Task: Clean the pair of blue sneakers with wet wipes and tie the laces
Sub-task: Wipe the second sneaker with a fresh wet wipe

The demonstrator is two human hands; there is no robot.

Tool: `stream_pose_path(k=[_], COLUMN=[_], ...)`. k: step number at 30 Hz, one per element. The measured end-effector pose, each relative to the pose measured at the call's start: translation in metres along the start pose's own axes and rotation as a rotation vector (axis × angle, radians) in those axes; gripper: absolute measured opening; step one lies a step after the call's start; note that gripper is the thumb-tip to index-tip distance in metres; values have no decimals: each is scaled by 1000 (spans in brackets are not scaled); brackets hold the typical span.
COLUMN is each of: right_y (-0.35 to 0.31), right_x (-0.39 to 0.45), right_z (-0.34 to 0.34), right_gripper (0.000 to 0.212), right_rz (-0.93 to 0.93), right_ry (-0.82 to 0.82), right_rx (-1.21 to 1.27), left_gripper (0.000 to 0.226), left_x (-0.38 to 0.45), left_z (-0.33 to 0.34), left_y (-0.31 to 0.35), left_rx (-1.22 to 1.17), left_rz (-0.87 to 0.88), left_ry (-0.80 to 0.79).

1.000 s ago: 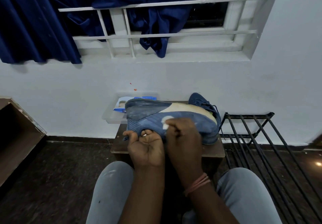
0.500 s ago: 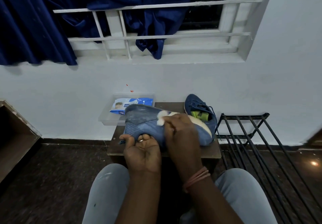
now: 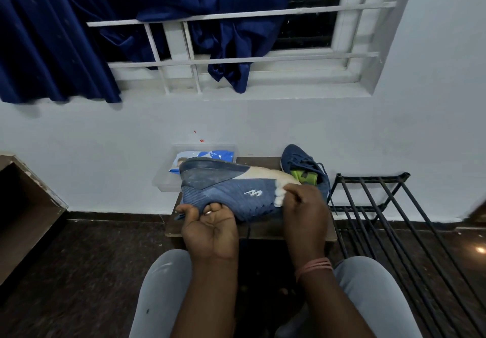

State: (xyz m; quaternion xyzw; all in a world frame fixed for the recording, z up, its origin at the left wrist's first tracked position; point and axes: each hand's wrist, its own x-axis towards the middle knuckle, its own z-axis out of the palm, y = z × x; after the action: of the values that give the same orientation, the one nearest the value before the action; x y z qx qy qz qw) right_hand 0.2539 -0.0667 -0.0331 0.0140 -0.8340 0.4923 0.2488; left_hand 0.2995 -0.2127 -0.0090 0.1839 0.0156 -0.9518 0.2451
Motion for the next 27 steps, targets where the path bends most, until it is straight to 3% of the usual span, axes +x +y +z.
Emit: stream_pose_path(k=[2, 3, 7, 9, 11, 13, 15, 20, 23, 27], right_y=[12, 8, -42, -45, -21, 10, 30, 15, 0, -21], right_x=[-2, -5, -26, -22, -9, 3, 5, 4, 8, 8], right_z=[-2, 0, 15, 16, 12, -3, -15, -28, -36, -45], right_gripper=[18, 17, 21, 24, 25, 23, 19, 18, 29, 32], right_rz=[118, 83, -306, -369, -279, 41, 238, 153, 202, 294], right_ry=[49, 36, -195, -225, -76, 87, 136, 60, -57, -228], right_rx=[28, 40, 80, 69, -8, 3, 50, 299, 524, 765], left_gripper=[63, 64, 50, 63, 68, 65, 56, 28, 52, 27], left_x=[2, 1, 4, 6, 6, 4, 3, 2, 5, 4], left_z=[-2, -3, -10, -12, -11, -9, -6, 0, 17, 47], left_y=[-2, -4, -8, -6, -3, -1, 3, 9, 13, 17], left_rx=[7, 11, 29, 18, -2, -19, -34, -11, 103, 286], left_rz=[16, 16, -10, -12, 3, 18, 24, 20, -46, -163], left_ry=[22, 38, 58, 79, 104, 95, 93, 63, 73, 57])
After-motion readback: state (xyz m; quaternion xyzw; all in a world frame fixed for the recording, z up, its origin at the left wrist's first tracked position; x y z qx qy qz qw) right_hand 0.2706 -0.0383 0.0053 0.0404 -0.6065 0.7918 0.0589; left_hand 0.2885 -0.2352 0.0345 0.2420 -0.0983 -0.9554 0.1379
